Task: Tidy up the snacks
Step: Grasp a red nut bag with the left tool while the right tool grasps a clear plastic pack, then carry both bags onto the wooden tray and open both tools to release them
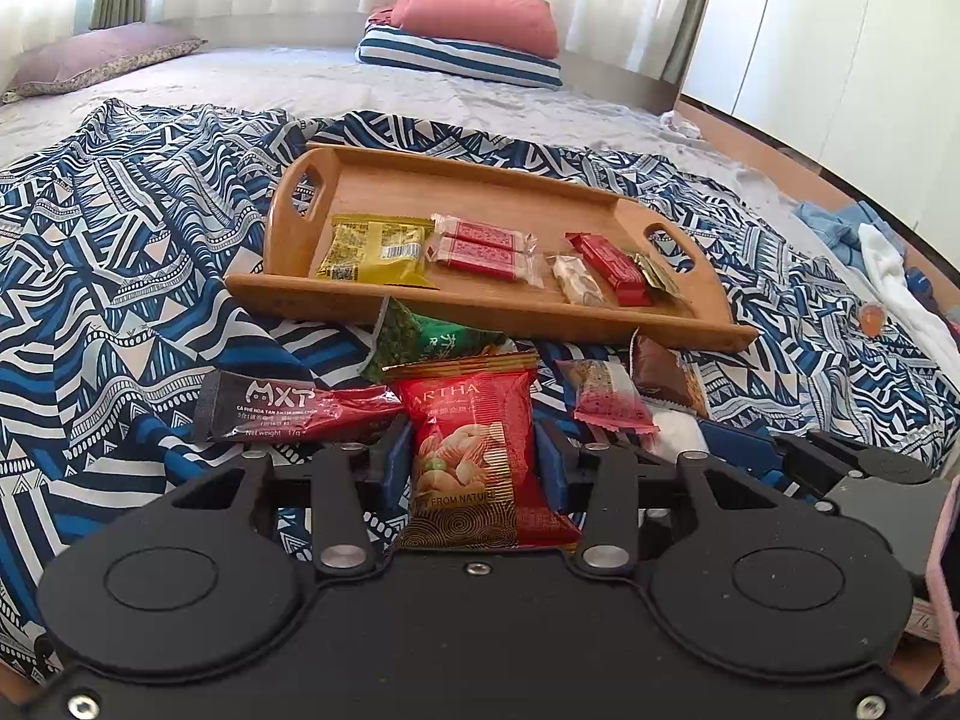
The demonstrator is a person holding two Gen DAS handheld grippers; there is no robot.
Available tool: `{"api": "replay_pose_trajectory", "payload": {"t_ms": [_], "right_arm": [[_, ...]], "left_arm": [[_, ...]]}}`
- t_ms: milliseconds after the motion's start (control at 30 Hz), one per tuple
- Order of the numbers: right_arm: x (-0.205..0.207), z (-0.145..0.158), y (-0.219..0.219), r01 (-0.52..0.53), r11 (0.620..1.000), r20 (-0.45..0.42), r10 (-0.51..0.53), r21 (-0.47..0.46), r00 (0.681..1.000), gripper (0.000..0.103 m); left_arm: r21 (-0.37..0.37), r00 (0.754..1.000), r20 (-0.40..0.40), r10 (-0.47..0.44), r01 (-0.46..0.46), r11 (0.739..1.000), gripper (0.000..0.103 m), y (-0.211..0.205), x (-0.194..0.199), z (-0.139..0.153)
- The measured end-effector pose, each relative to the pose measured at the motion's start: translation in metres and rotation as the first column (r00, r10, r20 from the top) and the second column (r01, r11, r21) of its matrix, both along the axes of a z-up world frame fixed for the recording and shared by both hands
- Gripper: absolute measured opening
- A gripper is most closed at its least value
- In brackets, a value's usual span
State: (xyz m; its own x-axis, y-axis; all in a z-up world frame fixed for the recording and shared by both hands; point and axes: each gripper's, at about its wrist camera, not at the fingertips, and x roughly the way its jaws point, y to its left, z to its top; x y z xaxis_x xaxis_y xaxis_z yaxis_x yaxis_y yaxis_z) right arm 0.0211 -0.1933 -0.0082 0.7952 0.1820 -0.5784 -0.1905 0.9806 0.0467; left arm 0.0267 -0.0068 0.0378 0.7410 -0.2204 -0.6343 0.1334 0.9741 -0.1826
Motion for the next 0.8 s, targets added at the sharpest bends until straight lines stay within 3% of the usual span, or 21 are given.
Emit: {"api": "replay_pose_trajectory", "payload": {"t_ms": [100, 167, 333, 800], "right_arm": [[0.0, 0.002, -0.001, 0.0, 1.0, -0.003, 0.0, 0.01, 1.0, 0.055], [0.001, 0.003, -0.002, -0.002, 1.0, -0.005, 0.002, 0.011, 1.0, 0.052], [-0.003, 0.006, -0.004, -0.001, 1.0, 0.007, 0.001, -0.005, 1.0, 0.047], [-0.006, 0.024, -0.02, 0.047, 0.999, 0.053, -0.046, -0.012, 0.998, 0.047]], "left_arm": [[0.0, 1.0, -0.001, 0.007, -0.007, 1.0, 0.041, 0.002, 0.0, -0.001], [-0.002, 1.0, 0.001, 0.013, -0.013, 1.0, 0.041, 0.004, 0.0, -0.001], [-0.006, 0.999, 0.018, 0.033, -0.033, 0.999, 0.041, 0.01, 0.0, 0.003], [-0.014, 0.998, 0.042, 0.054, -0.053, 0.998, 0.041, 0.02, 0.004, 0.014]]}}
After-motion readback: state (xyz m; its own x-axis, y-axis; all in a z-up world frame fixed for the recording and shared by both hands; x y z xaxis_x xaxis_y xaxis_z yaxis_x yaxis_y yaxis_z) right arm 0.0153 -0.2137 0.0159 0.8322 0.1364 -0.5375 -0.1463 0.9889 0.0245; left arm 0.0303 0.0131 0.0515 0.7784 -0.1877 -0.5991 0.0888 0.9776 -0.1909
